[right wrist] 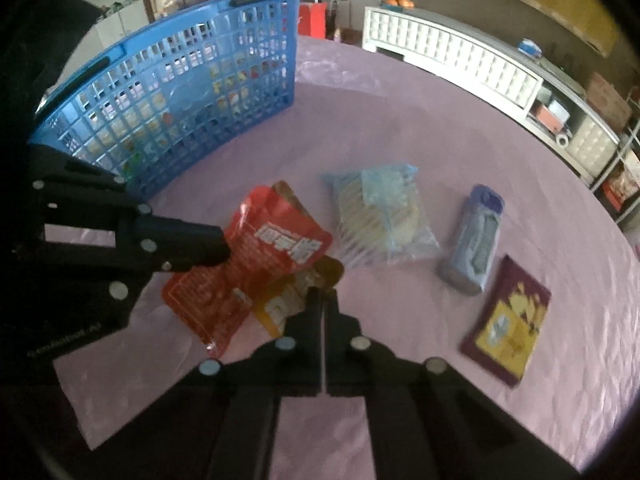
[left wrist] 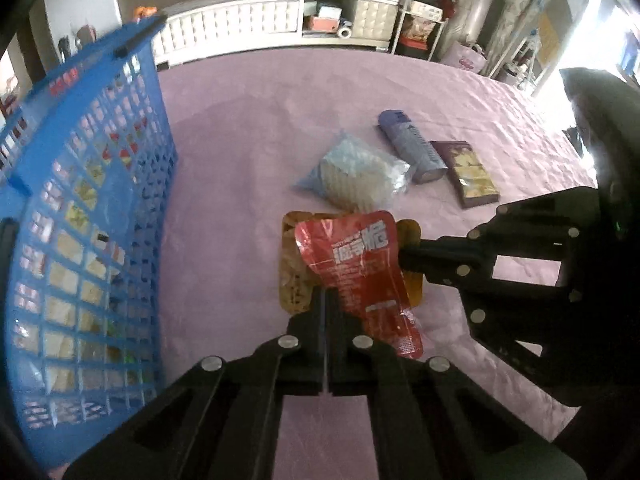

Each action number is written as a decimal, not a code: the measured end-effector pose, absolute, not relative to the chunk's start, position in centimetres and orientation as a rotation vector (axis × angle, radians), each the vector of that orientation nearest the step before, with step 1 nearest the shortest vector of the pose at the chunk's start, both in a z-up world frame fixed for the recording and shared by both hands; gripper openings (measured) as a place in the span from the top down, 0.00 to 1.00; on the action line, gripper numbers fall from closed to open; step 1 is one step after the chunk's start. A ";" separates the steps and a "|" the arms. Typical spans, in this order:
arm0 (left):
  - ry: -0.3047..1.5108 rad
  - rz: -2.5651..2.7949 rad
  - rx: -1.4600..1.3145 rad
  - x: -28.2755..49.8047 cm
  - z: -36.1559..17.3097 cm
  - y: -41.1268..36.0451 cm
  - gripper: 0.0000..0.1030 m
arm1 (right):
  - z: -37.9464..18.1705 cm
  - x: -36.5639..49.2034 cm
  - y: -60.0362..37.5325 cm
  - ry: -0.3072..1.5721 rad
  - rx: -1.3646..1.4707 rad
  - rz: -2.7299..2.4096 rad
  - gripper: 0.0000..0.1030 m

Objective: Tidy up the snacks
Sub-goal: 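Lift both pouches and carry them over the blue basket, then open the left gripper to drop the red pouch while the right gripper drops the orange pouch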

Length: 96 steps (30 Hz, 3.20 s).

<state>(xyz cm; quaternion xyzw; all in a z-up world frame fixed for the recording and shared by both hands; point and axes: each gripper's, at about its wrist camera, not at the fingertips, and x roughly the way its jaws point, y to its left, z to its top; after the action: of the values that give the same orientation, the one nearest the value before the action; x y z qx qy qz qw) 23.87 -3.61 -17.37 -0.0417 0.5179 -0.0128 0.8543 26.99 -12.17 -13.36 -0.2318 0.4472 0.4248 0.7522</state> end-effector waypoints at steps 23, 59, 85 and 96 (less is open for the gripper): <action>0.798 -0.050 -0.076 15.3 -4.5 -2.7 1.00 | 2.5 17.4 -13.8 0.711 -0.417 0.724 0.98; 0.935 0.204 -0.107 13.3 -8.9 15.0 0.86 | 1.7 17.7 0.2 0.739 -0.414 0.826 0.98; 0.861 0.238 -0.246 7.9 -6.5 21.0 0.54 | -0.8 15.9 9.4 0.897 -0.444 0.907 0.98; 0.873 0.200 -0.322 7.9 -8.1 22.5 0.51 | -5.0 16.6 11.3 1.026 -0.489 0.867 0.98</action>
<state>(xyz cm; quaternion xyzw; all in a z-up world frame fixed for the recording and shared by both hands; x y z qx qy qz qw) 7.90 22.46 -8.09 -0.1551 0.4201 0.0963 0.8889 16.64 11.28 -4.95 -0.2242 0.4704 0.3976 0.7553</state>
